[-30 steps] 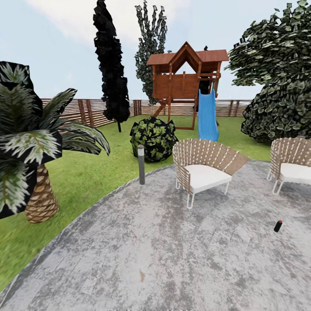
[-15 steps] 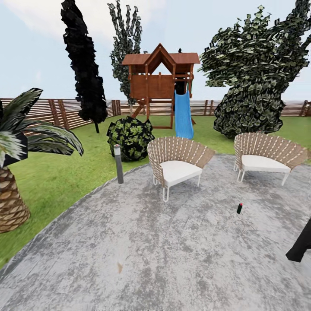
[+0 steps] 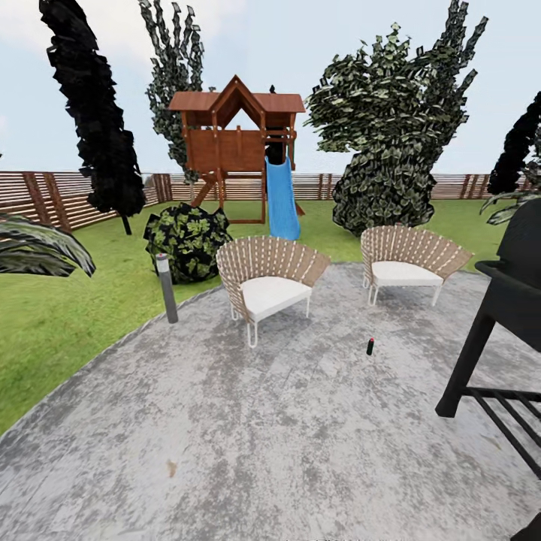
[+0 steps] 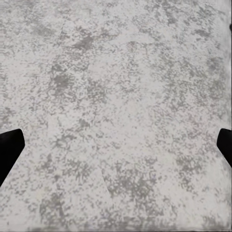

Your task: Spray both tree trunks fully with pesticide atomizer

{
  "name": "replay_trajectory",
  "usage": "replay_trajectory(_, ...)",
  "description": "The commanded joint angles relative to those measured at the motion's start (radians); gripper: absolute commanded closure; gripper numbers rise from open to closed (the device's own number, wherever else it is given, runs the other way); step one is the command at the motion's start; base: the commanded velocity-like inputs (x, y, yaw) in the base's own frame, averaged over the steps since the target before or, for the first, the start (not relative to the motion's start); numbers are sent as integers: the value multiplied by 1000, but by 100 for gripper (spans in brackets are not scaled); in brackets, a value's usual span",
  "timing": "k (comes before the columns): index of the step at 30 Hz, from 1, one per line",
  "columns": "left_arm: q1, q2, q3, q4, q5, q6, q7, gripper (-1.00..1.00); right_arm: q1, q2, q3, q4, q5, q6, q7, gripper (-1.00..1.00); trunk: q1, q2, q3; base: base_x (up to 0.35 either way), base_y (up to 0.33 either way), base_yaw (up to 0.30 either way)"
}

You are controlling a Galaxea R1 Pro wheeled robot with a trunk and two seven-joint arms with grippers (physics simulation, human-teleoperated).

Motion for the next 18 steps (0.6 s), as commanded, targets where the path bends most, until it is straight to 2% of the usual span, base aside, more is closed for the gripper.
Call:
replay_trajectory(1,0,0,-1,0,9,-3,0,-100,-1,0,-1,1,0,-3,0,-100,0,-1,-2,-3,-8,-286)
replay_trajectory(18,0,1,-1,0,9,-3,0,-100,-1,0,-1,1,-1,-3,0,-100,0,-1,-15,0,-1,-280)
